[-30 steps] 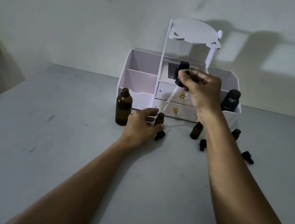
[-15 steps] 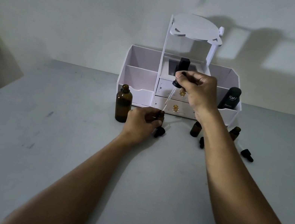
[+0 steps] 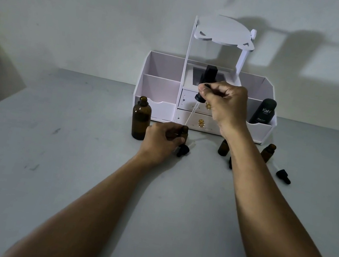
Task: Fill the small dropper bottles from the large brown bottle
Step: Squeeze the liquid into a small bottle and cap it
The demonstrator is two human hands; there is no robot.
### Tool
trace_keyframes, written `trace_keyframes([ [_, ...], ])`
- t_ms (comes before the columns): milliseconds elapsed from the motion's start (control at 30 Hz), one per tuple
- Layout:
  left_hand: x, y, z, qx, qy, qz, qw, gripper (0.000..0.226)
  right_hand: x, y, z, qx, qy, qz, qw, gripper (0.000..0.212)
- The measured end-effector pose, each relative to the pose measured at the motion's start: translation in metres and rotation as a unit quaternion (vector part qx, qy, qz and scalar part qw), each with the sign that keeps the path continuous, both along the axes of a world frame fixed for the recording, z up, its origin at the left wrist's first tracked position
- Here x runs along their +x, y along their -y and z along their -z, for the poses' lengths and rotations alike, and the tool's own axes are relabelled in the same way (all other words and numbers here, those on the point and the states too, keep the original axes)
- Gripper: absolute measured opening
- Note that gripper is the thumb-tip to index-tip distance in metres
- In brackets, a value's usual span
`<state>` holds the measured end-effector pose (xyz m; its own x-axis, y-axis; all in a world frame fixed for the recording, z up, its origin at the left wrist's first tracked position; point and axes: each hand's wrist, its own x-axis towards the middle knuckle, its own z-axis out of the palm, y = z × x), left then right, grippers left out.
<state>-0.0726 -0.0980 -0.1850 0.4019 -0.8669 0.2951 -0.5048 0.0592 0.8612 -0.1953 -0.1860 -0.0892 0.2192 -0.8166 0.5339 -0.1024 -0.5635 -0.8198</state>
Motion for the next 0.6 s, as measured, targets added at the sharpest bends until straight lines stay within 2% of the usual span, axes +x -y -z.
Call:
trace_keyframes([
  [200,-0.001,0.002,0.001,-0.005,-0.009,-0.003,1.0,0.044,-0.002,-0.001,-0.002,0.007,-0.019,-0.007,1.0,0.013],
  [267,-0.001,0.001,0.003,-0.018,-0.034,-0.008,0.999,0.051,-0.002,-0.002,-0.005,0.01,-0.009,-0.015,1.0,0.011],
  [333,-0.003,-0.003,0.005,-0.044,-0.036,-0.03,0.998,0.048,-0.004,-0.004,-0.009,-0.001,0.012,-0.018,1.0,0.008],
  [467,-0.005,-0.02,-0.006,-0.151,0.002,-0.079,0.985,0.034,-0.001,-0.013,-0.023,-0.036,0.067,-0.017,0.997,0.008],
  [533,0.0,-0.03,-0.017,-0.229,0.022,-0.115,0.966,0.029,0.002,-0.019,-0.031,-0.034,0.109,-0.035,0.993,0.002],
  [600,0.012,-0.038,-0.027,-0.283,0.018,-0.153,0.947,0.029,0.009,-0.026,-0.037,-0.029,0.135,-0.048,0.989,0.007],
])
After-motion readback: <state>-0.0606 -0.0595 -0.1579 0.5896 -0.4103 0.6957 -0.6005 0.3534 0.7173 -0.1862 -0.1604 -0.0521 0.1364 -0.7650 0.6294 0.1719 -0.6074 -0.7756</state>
